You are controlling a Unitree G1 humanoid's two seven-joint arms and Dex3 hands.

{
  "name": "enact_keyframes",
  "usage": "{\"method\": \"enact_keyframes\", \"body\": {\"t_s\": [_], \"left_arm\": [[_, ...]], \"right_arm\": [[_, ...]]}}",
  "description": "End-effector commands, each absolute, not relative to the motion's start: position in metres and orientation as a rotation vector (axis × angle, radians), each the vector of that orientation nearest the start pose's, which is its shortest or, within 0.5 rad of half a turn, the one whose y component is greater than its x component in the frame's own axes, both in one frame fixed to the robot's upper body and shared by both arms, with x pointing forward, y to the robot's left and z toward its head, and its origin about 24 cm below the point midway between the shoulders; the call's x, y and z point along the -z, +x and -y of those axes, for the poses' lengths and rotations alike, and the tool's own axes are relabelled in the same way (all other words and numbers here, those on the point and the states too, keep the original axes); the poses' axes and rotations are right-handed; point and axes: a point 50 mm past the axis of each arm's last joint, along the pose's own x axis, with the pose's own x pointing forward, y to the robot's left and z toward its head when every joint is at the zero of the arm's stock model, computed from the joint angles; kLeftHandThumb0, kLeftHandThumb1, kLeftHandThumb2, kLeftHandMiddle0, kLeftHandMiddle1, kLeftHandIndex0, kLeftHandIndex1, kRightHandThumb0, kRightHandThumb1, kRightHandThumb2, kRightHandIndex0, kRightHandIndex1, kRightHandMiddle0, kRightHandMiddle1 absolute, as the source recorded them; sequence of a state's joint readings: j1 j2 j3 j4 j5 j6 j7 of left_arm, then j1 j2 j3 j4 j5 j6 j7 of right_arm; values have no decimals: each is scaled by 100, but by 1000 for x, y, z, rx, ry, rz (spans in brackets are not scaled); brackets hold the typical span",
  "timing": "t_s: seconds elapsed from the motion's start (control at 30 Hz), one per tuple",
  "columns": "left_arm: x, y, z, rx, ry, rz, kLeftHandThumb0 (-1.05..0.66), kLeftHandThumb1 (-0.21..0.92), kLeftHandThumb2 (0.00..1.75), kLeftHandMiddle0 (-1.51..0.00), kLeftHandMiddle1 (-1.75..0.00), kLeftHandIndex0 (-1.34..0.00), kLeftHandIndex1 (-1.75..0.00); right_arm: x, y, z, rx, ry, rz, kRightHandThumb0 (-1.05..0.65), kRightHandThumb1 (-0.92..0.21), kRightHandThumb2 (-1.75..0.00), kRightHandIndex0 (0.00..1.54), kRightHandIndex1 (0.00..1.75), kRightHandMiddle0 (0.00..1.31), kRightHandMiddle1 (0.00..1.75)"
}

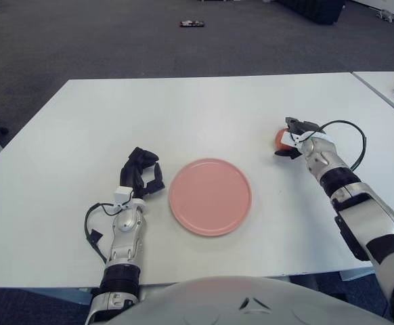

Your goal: Put the apple into the plate.

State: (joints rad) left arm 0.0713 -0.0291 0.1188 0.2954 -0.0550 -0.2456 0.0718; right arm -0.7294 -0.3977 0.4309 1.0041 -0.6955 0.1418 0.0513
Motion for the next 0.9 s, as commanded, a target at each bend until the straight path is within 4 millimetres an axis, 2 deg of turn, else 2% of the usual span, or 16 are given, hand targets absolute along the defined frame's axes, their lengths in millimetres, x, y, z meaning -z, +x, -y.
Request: {"method": "enact_keyframes", "body": {"t_s": [0.0, 0.1, 0.2, 0.37, 0.53, 0.73, 0.83, 0.87], "left_arm": [[35, 213, -180, -242, -84, -205, -49, 29, 136, -126, -175, -63, -175], [35, 213, -180, -242, -83, -208, -49, 28, 137, -127, -175, -64, -175], [35, 213, -181, -241, -85, -207, -49, 28, 137, -127, -175, -64, -175], [35, 213, -181, -236, -83, -201, -50, 28, 138, -127, -175, -65, -175], [35, 213, -181, -238, -81, -199, -50, 27, 138, -128, -175, -65, -175], [35, 213, -181, -239, -84, -199, -50, 26, 140, -129, -175, -66, -175], [35, 213, -181, -239, -83, -199, -51, 25, 141, -129, -175, -67, -175], [35, 213, -181, -239, -82, -199, -51, 25, 141, -129, -175, -67, -175]], "right_arm": [[-8, 349, 209, -282, -1378, -506, -98, -63, -71, 0, 0, 2, 1], [-5, 349, 210, -299, -1380, -518, -96, -62, -75, 0, 0, 0, 18], [-6, 350, 208, -323, -1382, -525, -93, -60, -77, 1, 0, 0, 29], [-15, 355, 201, -343, -1359, -527, -87, -54, -83, 0, 26, 0, 44], [-7, 351, 206, -352, -1346, -559, -84, -52, -86, 0, 45, 0, 57], [-6, 350, 205, -383, -1358, -510, -81, -50, -90, 0, 91, 0, 96], [-6, 350, 205, -388, -1357, -498, -78, -45, -97, 0, 111, 0, 114], [-6, 350, 205, -389, -1357, -494, -76, -42, -101, 0, 122, 0, 126]]}}
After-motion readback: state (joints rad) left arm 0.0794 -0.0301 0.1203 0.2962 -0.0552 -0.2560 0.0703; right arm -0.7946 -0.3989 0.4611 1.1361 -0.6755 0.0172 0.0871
